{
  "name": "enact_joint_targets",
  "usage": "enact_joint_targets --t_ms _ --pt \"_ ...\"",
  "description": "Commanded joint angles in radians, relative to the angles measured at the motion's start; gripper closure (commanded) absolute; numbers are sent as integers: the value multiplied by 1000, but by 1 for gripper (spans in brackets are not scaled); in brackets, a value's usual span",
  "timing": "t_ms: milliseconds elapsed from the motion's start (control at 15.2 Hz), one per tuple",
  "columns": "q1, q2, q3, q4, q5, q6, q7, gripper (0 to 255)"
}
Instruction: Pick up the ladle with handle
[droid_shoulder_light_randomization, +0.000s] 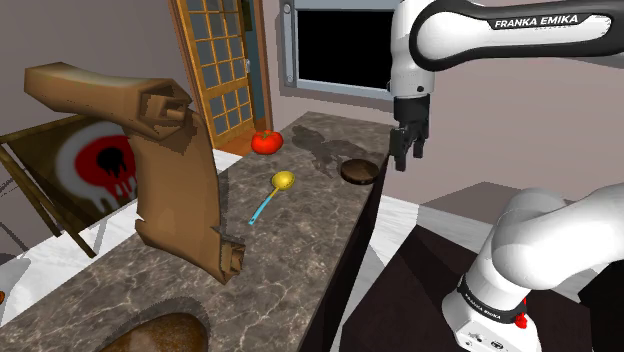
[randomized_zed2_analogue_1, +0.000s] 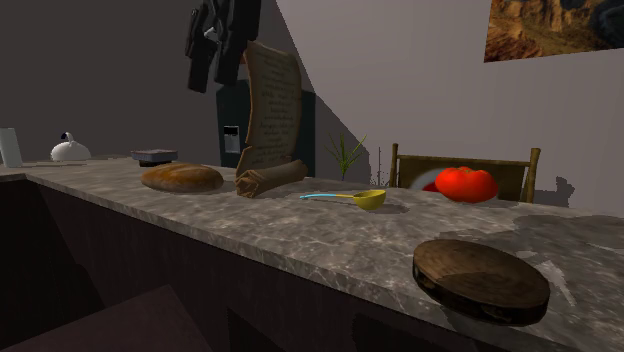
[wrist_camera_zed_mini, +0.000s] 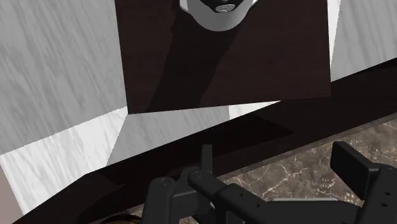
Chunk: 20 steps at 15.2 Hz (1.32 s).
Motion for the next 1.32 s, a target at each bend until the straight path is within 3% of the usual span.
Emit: enact_joint_targets --t_ms 0,660,1254 --pt "0 0 0 0 0 0 0 0" --pt "-27 262 221 52 106 258 456 0" --pt "-71 608 353 244 40 432 871 0"
